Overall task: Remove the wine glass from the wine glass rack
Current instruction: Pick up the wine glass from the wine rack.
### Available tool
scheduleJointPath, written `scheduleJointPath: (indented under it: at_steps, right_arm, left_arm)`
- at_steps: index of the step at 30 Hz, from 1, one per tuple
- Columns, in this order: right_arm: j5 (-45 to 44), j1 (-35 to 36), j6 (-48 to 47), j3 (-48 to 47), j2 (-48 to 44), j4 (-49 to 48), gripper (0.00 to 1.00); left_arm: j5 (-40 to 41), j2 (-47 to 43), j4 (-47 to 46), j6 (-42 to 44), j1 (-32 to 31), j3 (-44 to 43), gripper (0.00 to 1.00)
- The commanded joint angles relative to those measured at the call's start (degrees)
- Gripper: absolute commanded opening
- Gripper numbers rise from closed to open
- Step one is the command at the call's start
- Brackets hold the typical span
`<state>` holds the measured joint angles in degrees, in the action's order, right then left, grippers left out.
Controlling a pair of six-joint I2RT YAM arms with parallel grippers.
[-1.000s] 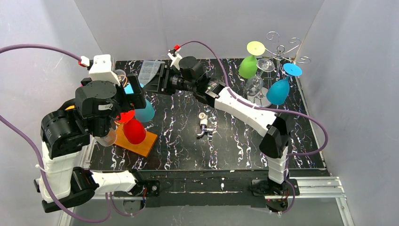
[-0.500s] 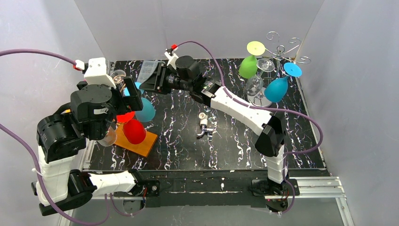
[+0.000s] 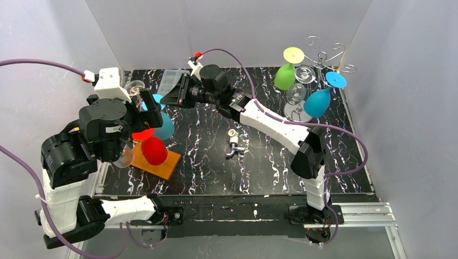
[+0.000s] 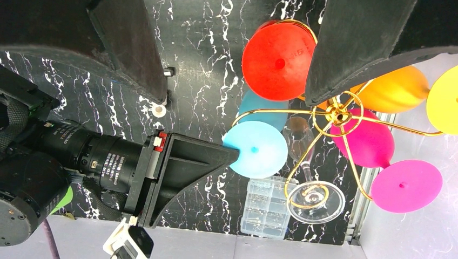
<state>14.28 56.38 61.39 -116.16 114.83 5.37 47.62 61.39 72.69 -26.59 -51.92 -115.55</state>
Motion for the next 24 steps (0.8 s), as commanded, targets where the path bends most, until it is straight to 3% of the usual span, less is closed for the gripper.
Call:
scheduleJointPath:
  at_steps: [1,4,24]
  right_arm:
    - [0.1,0.4,0.7,-3.1,-0.9,-3.1,0.20]
    - [0.1,0.4,1.1,-3.1,-1.0,-3.1,0.12]
    - [0.1,0.0,7.4,2.6,-4.9,-8.1,0.01]
  left_arm:
    - [2.4,-0.5,-0.8,-0.7,0.0,0.8,0.99]
    - [2.4,-0.5,-1.0,-0.7,-0.1,1.0,0.99]
    - [1.7,-0.8,-1.2,-1.4,0.0,1.7,0.99]
